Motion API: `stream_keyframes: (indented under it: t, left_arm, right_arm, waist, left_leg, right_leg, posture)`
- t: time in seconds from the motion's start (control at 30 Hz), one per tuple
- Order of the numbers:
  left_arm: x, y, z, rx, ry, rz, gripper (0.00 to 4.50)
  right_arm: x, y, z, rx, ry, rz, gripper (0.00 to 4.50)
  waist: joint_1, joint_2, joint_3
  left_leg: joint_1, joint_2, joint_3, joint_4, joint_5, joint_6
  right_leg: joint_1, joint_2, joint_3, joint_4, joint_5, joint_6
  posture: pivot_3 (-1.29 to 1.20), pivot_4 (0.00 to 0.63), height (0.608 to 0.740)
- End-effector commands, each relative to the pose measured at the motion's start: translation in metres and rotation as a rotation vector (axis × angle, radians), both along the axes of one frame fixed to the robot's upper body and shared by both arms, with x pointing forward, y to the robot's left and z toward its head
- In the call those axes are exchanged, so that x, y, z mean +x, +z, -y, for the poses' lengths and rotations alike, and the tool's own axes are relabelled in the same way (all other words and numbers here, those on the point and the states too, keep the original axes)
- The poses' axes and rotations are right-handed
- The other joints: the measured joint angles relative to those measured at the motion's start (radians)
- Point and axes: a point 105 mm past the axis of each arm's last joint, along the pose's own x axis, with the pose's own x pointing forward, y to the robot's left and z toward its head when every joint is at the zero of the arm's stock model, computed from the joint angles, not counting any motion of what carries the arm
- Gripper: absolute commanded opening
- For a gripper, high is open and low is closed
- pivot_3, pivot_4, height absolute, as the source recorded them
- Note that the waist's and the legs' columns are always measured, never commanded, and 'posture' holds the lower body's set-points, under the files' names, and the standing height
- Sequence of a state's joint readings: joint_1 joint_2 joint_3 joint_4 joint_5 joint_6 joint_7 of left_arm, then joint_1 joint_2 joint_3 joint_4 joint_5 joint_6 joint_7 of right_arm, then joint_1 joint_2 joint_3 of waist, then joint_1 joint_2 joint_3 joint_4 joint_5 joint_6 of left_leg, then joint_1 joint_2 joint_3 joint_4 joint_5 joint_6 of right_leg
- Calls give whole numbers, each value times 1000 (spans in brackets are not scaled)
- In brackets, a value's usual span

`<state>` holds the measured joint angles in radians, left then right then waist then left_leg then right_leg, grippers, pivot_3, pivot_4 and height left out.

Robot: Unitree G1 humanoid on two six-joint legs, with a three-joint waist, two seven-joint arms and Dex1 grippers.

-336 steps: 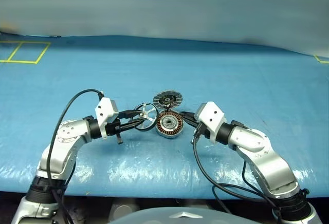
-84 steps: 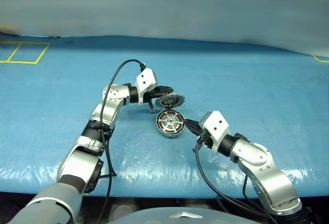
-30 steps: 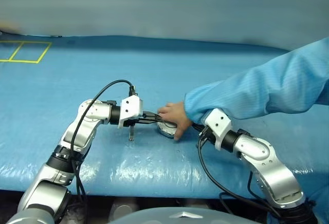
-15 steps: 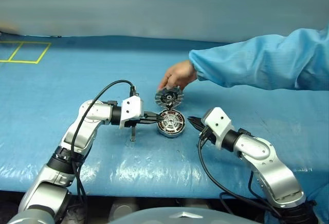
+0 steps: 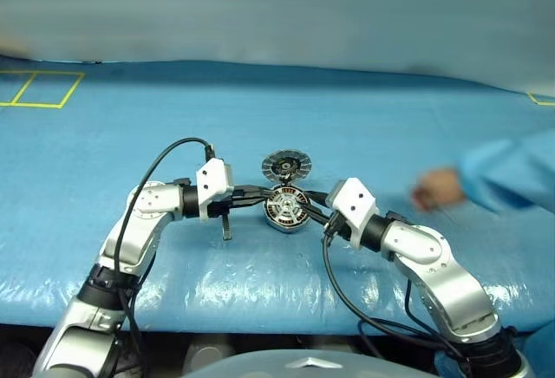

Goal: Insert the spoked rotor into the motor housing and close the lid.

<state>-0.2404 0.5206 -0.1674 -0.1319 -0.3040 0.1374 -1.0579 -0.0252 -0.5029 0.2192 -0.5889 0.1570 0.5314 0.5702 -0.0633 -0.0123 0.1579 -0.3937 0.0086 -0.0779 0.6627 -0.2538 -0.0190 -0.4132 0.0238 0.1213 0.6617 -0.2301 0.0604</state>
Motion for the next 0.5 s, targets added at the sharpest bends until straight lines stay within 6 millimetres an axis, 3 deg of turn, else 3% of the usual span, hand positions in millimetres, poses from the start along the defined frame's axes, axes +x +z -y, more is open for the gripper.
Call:
stream_keyframes:
  t: [0.03, 0.27, 0.5]
  left_arm:
    - [-3, 7, -7, -10, 53, 33, 0]
    - [-3, 4, -18, -73, 185, 12, 0]
    - [44, 27, -44, -256, 458, 21, 0]
  right_arm:
    - [2, 7, -7, 9, 39, 36, 2247]
    - [13, 11, -9, -6, 42, 64, 4486]
    - [13, 6, -6, -40, 80, 36, 4486]
  waist:
    - [1, 0, 0]
    - [3, 0, 0]
    - [8, 0, 0]
  left_leg:
    - [0, 0, 0, 0, 0, 0]
    - [0, 0, 0, 1, 0, 0]
    - [0, -1, 0, 1, 0, 0]
  right_leg:
    - [0, 0, 0, 0, 0, 0]
    - [0, -1, 0, 0, 0, 0]
    - [0, -1, -1, 0, 0, 1]
  posture:
    - [0, 150, 740]
    - [0, 150, 740]
    - [0, 150, 740]
